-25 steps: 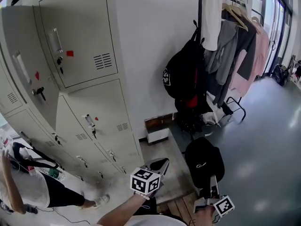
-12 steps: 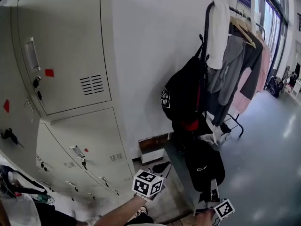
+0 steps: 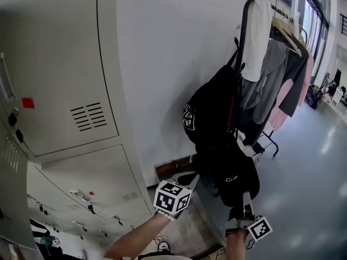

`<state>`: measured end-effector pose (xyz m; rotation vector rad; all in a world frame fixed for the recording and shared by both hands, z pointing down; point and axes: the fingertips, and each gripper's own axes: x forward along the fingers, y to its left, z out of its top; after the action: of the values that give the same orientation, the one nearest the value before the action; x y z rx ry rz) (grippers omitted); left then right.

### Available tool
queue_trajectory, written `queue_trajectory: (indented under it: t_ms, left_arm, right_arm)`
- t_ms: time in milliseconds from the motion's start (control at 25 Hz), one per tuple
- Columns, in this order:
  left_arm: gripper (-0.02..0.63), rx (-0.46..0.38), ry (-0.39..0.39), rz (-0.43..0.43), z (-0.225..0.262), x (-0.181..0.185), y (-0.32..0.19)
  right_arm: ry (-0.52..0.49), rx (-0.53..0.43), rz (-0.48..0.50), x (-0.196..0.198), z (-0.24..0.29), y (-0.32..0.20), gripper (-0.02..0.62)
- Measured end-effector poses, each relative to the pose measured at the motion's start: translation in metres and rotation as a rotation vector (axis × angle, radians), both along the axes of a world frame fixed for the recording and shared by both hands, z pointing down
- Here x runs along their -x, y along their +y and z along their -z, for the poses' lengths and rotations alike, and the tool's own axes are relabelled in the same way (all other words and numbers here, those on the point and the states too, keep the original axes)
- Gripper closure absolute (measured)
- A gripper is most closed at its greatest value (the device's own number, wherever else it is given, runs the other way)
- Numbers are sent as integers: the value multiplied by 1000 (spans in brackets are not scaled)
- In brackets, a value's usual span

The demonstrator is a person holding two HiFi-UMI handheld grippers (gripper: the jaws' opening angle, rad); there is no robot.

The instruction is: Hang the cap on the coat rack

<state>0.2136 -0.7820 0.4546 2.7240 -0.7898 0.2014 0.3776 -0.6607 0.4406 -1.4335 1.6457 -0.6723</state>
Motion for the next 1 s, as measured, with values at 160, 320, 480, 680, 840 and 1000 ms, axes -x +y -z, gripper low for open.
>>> queue_trajectory:
  t_ms: [160, 320, 480, 680, 840, 1000]
  left_arm:
    - [603, -16, 7, -31, 7, -5, -18]
    - [603, -23, 18, -58, 10, -7, -31]
    - [603, -18, 37, -74, 14, -11, -45]
    - [603, -35, 66, -95, 33, -26, -54]
    - [603, -73, 68, -93, 50, -37, -67]
    - [603, -122, 83, -65, 74, -43, -86]
  right_arm:
    - [2, -23, -23, 1, 9, -19, 577]
    - [23, -32, -44, 1, 14, -32, 577]
    - [50, -51, -48, 3, 23, -48, 577]
    - [77, -90, -32, -3, 51, -71, 577]
    - [102, -166, -13, -12, 78, -100, 577]
    - [115, -239, 38, -21, 104, -135, 577]
